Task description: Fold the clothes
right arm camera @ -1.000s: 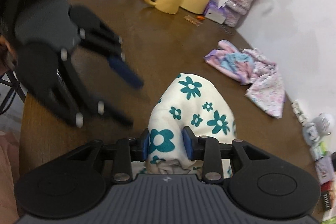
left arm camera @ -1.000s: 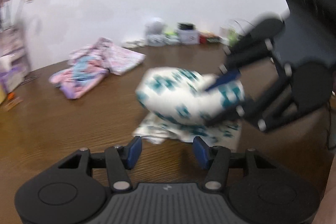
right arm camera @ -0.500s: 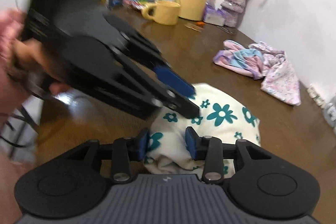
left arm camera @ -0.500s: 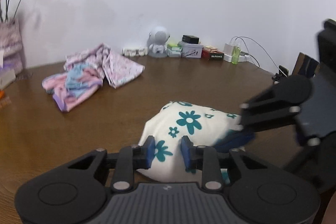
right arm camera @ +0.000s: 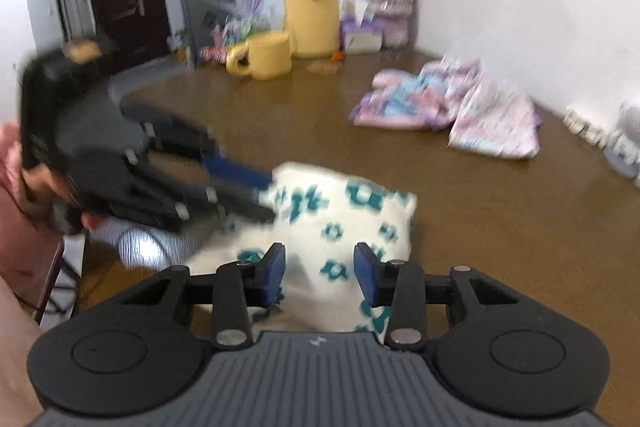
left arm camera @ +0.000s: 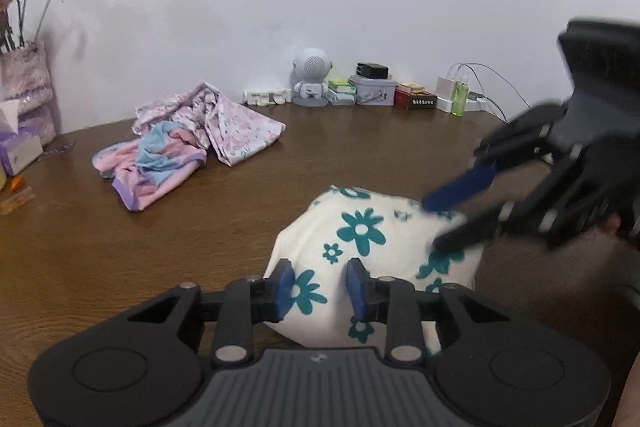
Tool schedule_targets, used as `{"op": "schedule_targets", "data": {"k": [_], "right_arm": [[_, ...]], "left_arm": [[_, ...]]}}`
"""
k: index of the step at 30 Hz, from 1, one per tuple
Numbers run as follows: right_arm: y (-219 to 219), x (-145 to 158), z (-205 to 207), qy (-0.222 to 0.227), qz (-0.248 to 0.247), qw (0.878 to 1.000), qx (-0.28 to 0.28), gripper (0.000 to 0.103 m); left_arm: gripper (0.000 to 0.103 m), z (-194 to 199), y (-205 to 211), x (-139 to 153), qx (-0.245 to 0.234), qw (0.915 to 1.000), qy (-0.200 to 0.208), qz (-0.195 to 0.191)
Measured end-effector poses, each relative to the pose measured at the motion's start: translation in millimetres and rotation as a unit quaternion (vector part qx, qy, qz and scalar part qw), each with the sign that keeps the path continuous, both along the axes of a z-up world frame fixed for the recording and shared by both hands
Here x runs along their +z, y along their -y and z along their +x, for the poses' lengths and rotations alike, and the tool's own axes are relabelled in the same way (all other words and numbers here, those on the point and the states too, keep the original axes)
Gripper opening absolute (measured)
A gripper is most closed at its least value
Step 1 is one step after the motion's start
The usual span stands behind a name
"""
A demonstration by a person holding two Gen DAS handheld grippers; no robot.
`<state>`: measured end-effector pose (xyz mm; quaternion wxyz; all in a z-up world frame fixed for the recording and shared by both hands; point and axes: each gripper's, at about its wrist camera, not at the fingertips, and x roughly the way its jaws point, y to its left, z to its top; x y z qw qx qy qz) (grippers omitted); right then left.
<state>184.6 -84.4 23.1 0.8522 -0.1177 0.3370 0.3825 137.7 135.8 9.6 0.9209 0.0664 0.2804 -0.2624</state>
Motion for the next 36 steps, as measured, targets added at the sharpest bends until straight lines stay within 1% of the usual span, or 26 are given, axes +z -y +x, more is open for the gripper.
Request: {"op": "schedule_targets", "data": {"k": [2, 5, 7, 8, 9, 11, 16, 19, 23, 24, 26, 27, 28, 29, 30, 33, 34, 35, 36], "right_arm": [[-3, -7, -4, 0.013, -0.017, 1.0, 0.011, 0.039], [-4, -12, -11, 0.026, -0.022, 0.999, 0.015, 0.04], [-6, -15, -16, 0.038, -0.026, 0.999, 0.017, 0.041], [-7, -16, -18, 0.042, -0.028, 0.999, 0.017, 0.041], [-7, -17, -20, 0.046, -0.028, 0.998, 0.017, 0.042], [-6, -17, -20, 0.05, -0.024, 0.998, 0.014, 0.042], [4, -11, -27, 0.049, -0.017, 0.999, 0.015, 0.042], [5, -17, -26, 0.038, -0.027, 0.999, 0.015, 0.042], [6, -21, -25, 0.032, -0.02, 0.999, 0.014, 0.043], [6, -22, -25, 0.031, -0.019, 0.999, 0.014, 0.044], [7, -23, -25, 0.028, -0.016, 0.999, 0.013, 0.044], [8, -23, -24, 0.026, -0.012, 1.0, 0.013, 0.045], [12, -19, -23, 0.02, 0.002, 1.0, 0.015, 0.045], [18, -13, -19, 0.012, 0.02, 1.0, 0.016, 0.045], [22, -7, -13, 0.011, 0.031, 0.999, 0.013, 0.045], [32, 10, 4, 0.009, 0.063, 0.998, 0.007, 0.044], [30, 12, 12, 0.008, 0.062, 0.998, 0.005, 0.043], [28, 12, 22, 0.006, 0.062, 0.998, 0.005, 0.042], [23, 12, 32, -0.003, 0.063, 0.998, 0.01, 0.034]], "left_arm": [[0.043, -5, 5, 6, -0.008, 0.9999, 0.008, -0.002], [0.043, -1, 19, 14, -0.02, 0.9995, 0.025, 0.003], [0.041, 11, 28, 14, -0.024, 0.9995, 0.023, 0.002], [0.039, 17, 32, 14, -0.026, 0.9995, 0.02, 0.001], [0.03, 23, 35, 13, -0.027, 0.9995, 0.016, 0.003], [0.022, 33, 40, 8, -0.028, 0.9995, 0.004, 0.013], [0.022, 40, 40, -5, -0.03, 0.9992, -0.015, 0.023], [0.022, 40, 39, -10, -0.032, 0.9989, -0.02, 0.026], [0.022, 38, 43, -15, -0.031, 0.9987, -0.014, 0.038], [0.022, 38, 43, -15, -0.03, 0.9988, -0.014, 0.036], [0.023, 32, 40, -7, -0.027, 0.999, -0.001, 0.036], [0.025, 28, 39, -3, -0.025, 0.999, 0.007, 0.036], [0.027, 24, 37, 1, -0.024, 0.999, 0.016, 0.036], [0.031, 20, 36, 6, -0.022, 0.9988, 0.024, 0.036], [0.032, 15, 33, 10, -0.018, 0.9986, 0.033, 0.036], [0.03, 5, 29, 18, -0.007, 0.998, 0.042, 0.046], [0.03, 3, 29, 18, -0.006, 0.9979, 0.04, 0.051], [0.028, 2, 30, 16, -0.008, 0.9977, 0.034, 0.057], [0.023, 3, 33, 13, -0.012, 0.9975, 0.028, 0.063]]}}
